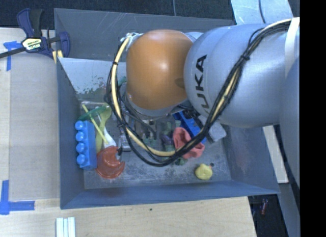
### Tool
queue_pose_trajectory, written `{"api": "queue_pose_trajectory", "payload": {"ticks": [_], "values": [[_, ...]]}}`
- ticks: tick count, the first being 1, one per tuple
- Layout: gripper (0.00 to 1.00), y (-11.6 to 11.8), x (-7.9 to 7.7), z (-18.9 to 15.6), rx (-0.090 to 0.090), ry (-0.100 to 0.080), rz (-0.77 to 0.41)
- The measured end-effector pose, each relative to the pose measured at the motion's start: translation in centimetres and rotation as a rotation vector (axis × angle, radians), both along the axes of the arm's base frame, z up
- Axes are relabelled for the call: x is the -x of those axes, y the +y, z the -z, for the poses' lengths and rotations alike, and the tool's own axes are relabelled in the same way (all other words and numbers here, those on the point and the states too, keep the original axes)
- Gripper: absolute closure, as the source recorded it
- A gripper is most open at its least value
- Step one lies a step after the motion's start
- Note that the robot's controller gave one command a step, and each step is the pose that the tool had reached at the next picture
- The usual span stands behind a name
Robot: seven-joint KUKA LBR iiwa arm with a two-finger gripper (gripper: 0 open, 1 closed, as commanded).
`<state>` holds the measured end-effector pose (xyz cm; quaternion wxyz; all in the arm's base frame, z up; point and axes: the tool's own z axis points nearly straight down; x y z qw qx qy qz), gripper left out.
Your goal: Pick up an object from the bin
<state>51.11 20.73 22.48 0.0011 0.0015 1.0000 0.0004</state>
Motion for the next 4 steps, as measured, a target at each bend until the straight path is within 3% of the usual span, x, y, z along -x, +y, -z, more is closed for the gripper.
{"api": "queue_pose_trajectory", "payload": {"ticks": [1,2,3,4], "values": [[0.00,0.0,0.0,0.0,0.000,0.000,0.000],[0.00,-1.8,-1.3,1.0,-0.002,-0.001,0.080],[0.00,-2.5,-0.2,2.8,0.000,-0.002,0.068],[0.00,-7.1,-0.4,2.8,-0.001,-0.002,0.079]]}}
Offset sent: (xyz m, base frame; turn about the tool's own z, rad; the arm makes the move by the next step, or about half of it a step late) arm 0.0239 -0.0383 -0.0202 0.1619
